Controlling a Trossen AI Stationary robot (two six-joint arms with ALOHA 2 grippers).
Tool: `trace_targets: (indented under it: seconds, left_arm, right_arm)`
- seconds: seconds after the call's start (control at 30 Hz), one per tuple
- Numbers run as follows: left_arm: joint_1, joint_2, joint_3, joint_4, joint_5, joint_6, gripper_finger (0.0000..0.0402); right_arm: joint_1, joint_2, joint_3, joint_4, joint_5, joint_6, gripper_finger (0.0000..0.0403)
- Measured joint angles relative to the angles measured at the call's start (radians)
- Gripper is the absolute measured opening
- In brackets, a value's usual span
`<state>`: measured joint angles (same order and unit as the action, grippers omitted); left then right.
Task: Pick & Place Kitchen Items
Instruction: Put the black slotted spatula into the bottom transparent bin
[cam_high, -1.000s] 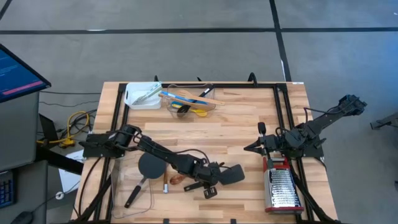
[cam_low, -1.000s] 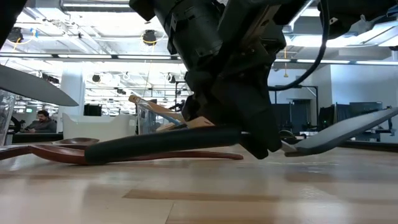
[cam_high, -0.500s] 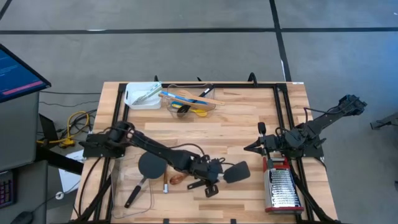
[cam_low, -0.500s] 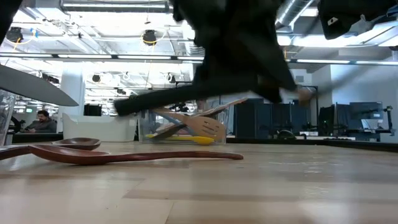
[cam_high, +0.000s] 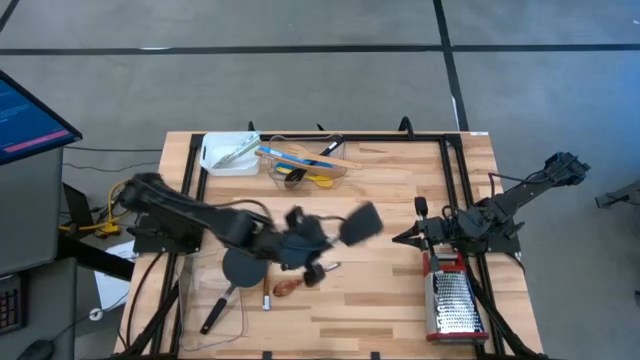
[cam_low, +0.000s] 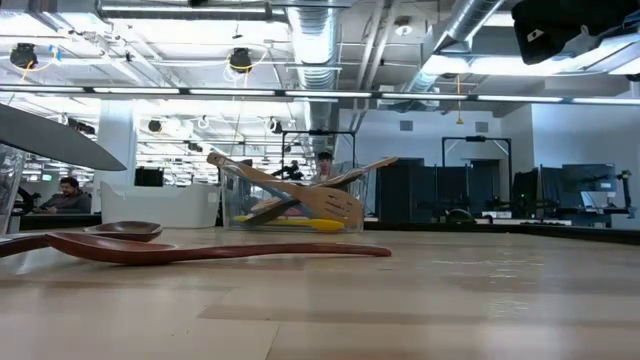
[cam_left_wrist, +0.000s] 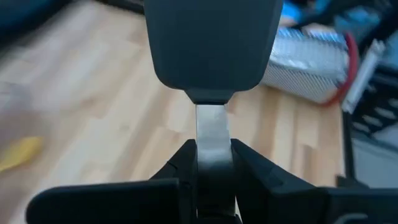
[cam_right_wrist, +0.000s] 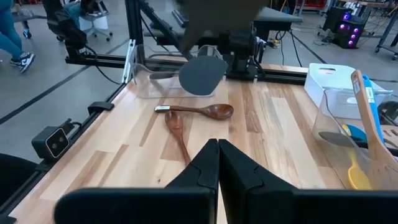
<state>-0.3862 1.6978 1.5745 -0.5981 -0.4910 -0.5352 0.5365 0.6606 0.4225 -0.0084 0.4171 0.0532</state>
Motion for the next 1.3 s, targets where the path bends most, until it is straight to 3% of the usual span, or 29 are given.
trace_targets:
  seconds: [0.4, 0.67, 0.8, 1.03, 1.3]
  left_arm:
    - [-0.138, -0.290, 0.000, -0.355, -0.319, -0.328, 0.0051]
    - [-0.205, -0.351, 0.000, -0.770, -0.359, -0.796, 0.0046]
    - [-0.214, -0.334, 0.000, -0.979, -0.307, -1.030, 0.0043]
    - [-0.221, -0.414, -0.144, -0.973, -0.262, -1.200, 0.0043]
    - [-0.246, -0.454, -0.428, -0.970, 0.035, -1.431, 0.0044]
  right_arm:
    - [0.000, 0.000, 0.000, -0.015, -0.001, 0.000, 0.0000]
    - [0.000, 0.000, 0.000, -0.018, -0.001, 0.000, 0.0000]
    - [0.000, 0.000, 0.000, -0.019, -0.001, 0.000, 0.0000]
    - [0.001, 0.000, 0.000, -0.040, -0.002, 0.008, 0.0000]
    - [0.001, 0.000, 0.000, -0.071, -0.002, 0.056, 0.0000]
